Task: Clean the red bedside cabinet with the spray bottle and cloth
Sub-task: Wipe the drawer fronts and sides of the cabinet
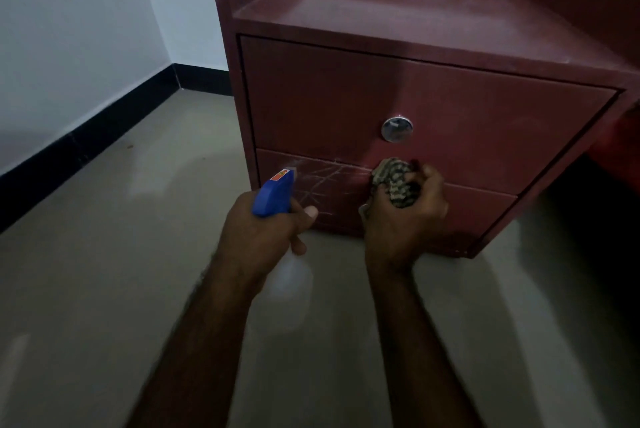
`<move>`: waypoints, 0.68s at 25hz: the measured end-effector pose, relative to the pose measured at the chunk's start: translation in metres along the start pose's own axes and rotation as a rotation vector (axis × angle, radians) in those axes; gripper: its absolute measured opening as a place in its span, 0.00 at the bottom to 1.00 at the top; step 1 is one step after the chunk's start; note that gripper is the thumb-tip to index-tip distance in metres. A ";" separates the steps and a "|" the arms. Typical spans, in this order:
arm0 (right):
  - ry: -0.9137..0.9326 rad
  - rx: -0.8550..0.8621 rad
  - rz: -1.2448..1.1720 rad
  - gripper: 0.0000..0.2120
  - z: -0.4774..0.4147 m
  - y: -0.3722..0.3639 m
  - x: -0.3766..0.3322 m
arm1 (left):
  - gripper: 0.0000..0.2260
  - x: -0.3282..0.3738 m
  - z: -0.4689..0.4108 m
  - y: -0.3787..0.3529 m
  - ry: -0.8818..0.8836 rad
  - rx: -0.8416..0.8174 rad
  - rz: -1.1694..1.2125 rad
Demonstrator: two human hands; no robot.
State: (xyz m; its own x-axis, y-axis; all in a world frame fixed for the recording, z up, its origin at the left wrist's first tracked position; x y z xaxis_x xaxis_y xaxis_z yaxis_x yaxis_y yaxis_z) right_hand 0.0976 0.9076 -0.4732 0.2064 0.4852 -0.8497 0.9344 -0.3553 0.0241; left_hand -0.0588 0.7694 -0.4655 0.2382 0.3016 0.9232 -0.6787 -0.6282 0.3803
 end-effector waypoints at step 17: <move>-0.019 -0.080 -0.054 0.25 0.012 -0.020 -0.010 | 0.08 -0.009 -0.012 0.020 0.030 0.041 -0.009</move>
State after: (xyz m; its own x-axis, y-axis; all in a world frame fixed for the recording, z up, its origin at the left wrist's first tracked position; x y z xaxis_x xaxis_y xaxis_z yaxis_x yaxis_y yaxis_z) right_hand 0.0735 0.8999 -0.4713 0.1504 0.4865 -0.8607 0.9645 -0.2635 0.0196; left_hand -0.0824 0.7628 -0.4668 0.2229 0.3280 0.9180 -0.6476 -0.6540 0.3909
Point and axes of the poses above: each hand's wrist, its own z-axis away from the middle knuckle, its own y-axis out of the back of the hand, x = y × z, the point moved 5 cm from there along -z, towards the middle knuckle, and after that the axes turned 9 degrees about -z, right-handed, at the moved point
